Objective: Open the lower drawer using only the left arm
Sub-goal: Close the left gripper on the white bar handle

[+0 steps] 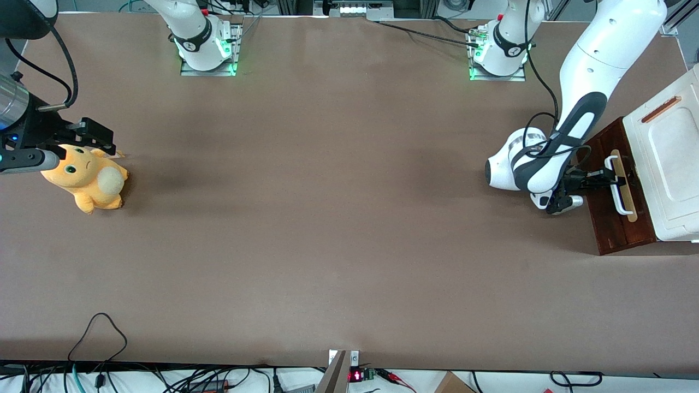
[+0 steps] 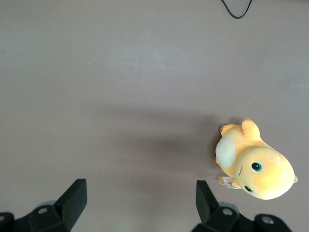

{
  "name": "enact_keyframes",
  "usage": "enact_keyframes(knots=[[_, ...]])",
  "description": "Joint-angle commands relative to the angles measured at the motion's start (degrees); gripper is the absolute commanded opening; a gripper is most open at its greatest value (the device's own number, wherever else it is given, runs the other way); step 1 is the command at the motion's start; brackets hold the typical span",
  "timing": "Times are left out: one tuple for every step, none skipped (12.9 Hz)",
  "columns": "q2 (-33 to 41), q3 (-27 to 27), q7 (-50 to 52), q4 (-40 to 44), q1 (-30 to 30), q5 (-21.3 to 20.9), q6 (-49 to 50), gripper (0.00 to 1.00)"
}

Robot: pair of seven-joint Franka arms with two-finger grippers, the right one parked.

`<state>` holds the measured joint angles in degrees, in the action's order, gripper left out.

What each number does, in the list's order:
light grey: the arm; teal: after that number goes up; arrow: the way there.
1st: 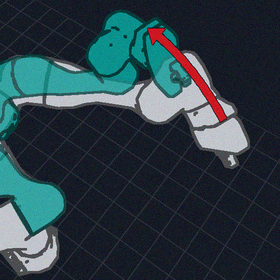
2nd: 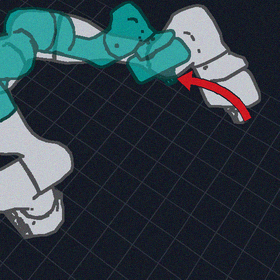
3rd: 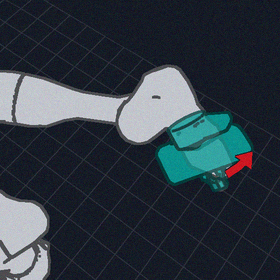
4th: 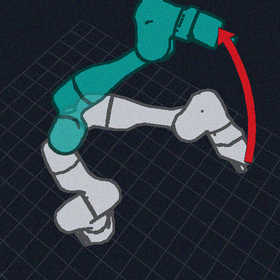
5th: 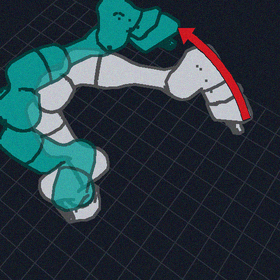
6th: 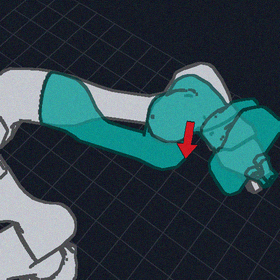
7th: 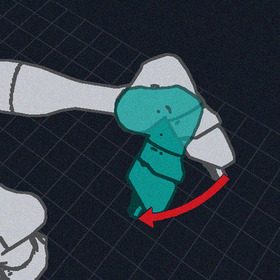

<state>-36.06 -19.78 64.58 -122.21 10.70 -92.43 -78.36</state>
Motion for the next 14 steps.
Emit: enact_keyframes(knots=[[-0.9, -0.2, -1.0, 1.5, 0.6, -2.0, 0.1, 0.08], [-0.8, -0.3, -1.0, 1.6, 0.6, -2.0, 0.1, 0.06], [-0.8, -0.3, -1.1, 1.6, 0.6, -2.0, 0.1, 0.04], [-0.8, -0.4, -1.1, 1.7, 0.6, -2.0, 0.1, 0.02], [-0.8, -0.8, -1.1, 1.7, 0.2, -2.0, 0.1, 0.0], [-0.8, -1.0, -1.0, 1.8, -0.3, -2.0, 0.1, 0.0], [-0.9, -1.0, -0.8, 1.9, -1.9, -2.0, 0.3, 0.0], [-1.0, -1.3, -0.8, 2.1, -2.8, -2.0, 0.3, 0.0], [-1.1, -2.7, -1.2, 2.8, -3.6, -1.7, 0.4, 0.0], [-1.1, -3.9, -1.2, 3.5, -4.1, -1.3, 0.7, 0.0], [-1.1, -4.6, -1.2, 3.6, -5.3, -1.1, 0.9, 0.0], [-1.1, -5.4, -1.2, 3.6, -5.9, -0.9, 1.6, 0.0], [-1.2, -6.7, -1.4, 3.8, -6.6, -0.6, 2.1, 0.0], [-1.2, -8.2, -1.4, 3.9, -6.8, 0.4, 2.1, 0.0]])
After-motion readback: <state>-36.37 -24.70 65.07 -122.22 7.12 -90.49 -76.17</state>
